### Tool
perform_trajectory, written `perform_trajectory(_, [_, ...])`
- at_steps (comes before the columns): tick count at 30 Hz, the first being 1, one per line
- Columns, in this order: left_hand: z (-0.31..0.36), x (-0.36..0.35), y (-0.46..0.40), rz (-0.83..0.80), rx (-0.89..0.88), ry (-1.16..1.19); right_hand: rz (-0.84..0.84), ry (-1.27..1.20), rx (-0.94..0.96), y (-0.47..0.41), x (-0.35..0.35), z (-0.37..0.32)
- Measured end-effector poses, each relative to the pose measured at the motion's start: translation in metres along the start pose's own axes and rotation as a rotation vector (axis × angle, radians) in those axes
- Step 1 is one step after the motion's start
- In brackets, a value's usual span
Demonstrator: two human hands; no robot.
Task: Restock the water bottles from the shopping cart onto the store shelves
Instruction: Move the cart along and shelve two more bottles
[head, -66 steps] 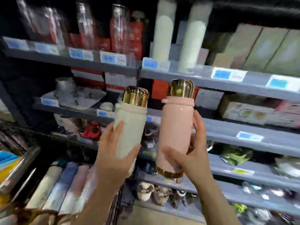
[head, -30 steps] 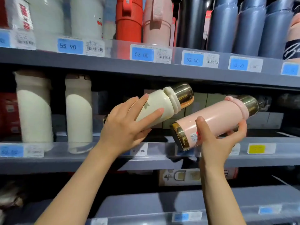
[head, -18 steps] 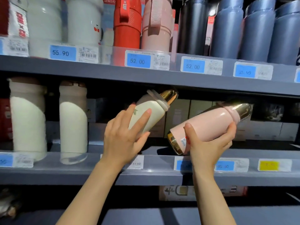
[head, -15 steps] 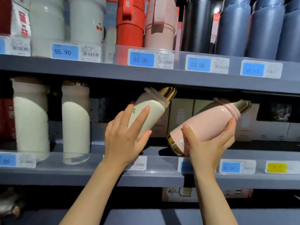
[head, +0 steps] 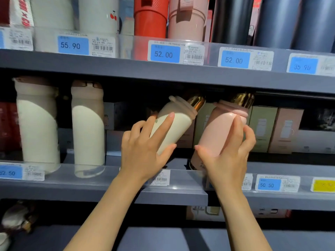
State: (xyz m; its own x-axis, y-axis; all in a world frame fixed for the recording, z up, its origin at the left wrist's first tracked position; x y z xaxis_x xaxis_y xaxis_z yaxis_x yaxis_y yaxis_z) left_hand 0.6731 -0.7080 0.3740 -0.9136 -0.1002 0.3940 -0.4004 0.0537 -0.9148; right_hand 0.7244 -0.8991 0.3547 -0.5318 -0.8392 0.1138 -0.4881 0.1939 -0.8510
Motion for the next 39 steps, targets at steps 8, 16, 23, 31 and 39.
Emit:
perform_trajectory(8, [-0.017, 0.003, 0.012, -0.126, 0.115, 0.183, -0.158, 0.017, 0.074, -0.002, -0.010, -0.003])
perform_trajectory(16, [-0.043, 0.007, 0.029, -0.126, 0.194, 0.328, -0.176, 0.069, 0.075, 0.001, -0.013, -0.006])
perform_trajectory(23, [-0.043, 0.015, 0.033, -0.104, 0.270, 0.336, -0.187, 0.065, 0.072, 0.002, -0.013, -0.005])
perform_trajectory(31, [-0.029, 0.013, 0.036, -0.131, 0.401, 0.114, -0.175, 0.069, 0.072, 0.003, -0.013, -0.003])
perform_trajectory(39, [-0.014, 0.002, 0.030, -0.123, 0.386, 0.197, -0.187, 0.041, 0.088, 0.002, -0.014, -0.004])
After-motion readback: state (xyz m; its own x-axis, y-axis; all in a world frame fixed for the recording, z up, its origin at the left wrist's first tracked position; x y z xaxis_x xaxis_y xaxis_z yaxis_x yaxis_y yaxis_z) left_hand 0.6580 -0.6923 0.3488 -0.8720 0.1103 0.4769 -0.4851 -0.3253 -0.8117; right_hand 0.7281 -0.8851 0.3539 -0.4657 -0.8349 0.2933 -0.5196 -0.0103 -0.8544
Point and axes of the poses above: each hand's wrist, its own y-axis away from the middle knuckle, its own x-axis out of the back of the hand, z = x × y, the point moved 5 cm from there along -y, towards the middle knuckle, and after that the axes turned 8 degrees about -y, right-handed, at the moved point
